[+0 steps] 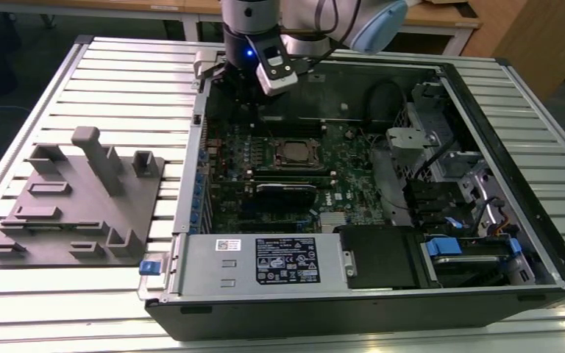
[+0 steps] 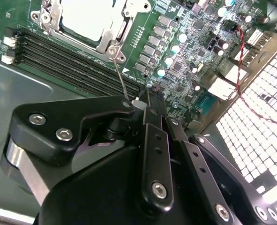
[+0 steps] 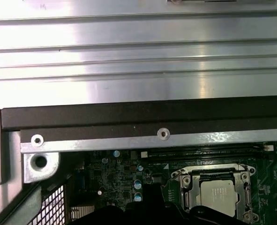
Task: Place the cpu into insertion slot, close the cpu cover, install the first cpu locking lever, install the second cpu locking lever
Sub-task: 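Install the first cpu locking lever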
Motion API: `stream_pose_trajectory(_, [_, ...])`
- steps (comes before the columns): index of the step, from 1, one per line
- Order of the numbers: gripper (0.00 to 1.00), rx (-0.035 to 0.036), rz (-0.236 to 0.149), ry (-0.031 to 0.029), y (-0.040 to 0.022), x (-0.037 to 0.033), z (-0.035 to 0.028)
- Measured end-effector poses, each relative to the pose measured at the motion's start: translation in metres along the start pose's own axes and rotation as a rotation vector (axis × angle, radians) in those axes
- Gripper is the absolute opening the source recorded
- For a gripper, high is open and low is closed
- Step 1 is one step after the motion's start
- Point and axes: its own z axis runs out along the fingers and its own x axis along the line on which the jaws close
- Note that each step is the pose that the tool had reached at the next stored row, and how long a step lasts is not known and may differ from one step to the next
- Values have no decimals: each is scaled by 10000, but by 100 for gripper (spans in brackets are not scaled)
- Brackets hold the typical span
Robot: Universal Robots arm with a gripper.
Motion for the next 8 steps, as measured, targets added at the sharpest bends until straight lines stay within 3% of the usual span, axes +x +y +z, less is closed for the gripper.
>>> stream_pose_trajectory(8, [11,1,0,1,10,-40,1])
